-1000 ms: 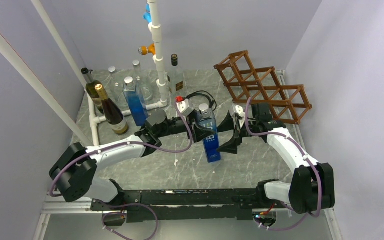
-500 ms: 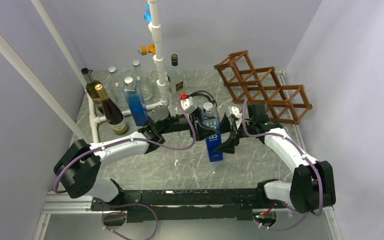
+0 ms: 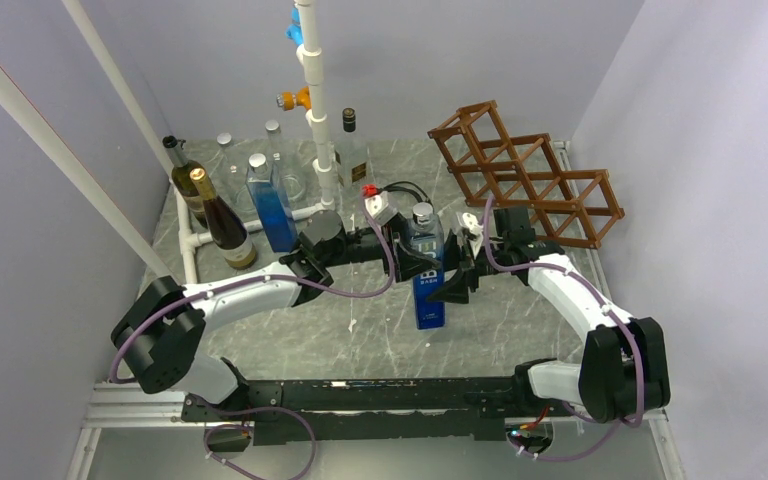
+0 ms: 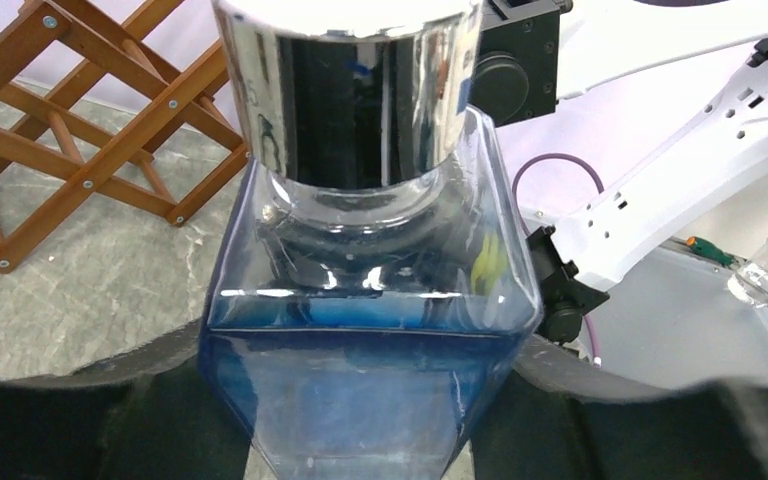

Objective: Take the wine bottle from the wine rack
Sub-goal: Pick up the wine bottle from the center of the board.

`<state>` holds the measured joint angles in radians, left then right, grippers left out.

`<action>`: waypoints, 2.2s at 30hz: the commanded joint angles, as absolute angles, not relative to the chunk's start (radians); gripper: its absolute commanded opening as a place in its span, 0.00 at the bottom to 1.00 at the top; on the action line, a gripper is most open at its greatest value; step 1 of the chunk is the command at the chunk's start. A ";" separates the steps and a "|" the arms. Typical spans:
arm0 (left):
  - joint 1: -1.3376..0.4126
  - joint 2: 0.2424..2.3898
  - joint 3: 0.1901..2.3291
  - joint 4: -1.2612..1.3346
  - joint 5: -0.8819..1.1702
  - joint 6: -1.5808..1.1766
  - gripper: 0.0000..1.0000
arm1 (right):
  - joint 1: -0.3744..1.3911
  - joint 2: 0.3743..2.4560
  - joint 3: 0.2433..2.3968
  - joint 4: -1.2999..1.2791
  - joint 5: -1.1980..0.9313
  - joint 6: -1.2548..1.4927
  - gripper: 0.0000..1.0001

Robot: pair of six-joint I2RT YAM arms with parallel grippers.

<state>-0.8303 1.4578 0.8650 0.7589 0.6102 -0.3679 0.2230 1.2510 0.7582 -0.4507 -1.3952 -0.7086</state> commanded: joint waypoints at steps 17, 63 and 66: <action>-0.811 1.369 0.901 0.927 0.565 -0.426 0.99 | 0.217 1.256 0.804 -0.503 -1.546 -0.781 0.06; -0.785 1.421 0.880 0.857 0.647 -0.485 0.58 | 0.196 1.259 0.812 -0.570 -1.567 -0.861 0.06; -0.783 1.436 0.895 0.860 0.671 -0.496 0.08 | 0.195 1.261 0.807 -0.542 -1.556 -0.829 0.07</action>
<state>-0.7887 1.4170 0.8593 0.8177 0.6250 -0.4675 0.1967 1.2766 0.7616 -0.6094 -1.4025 -0.8280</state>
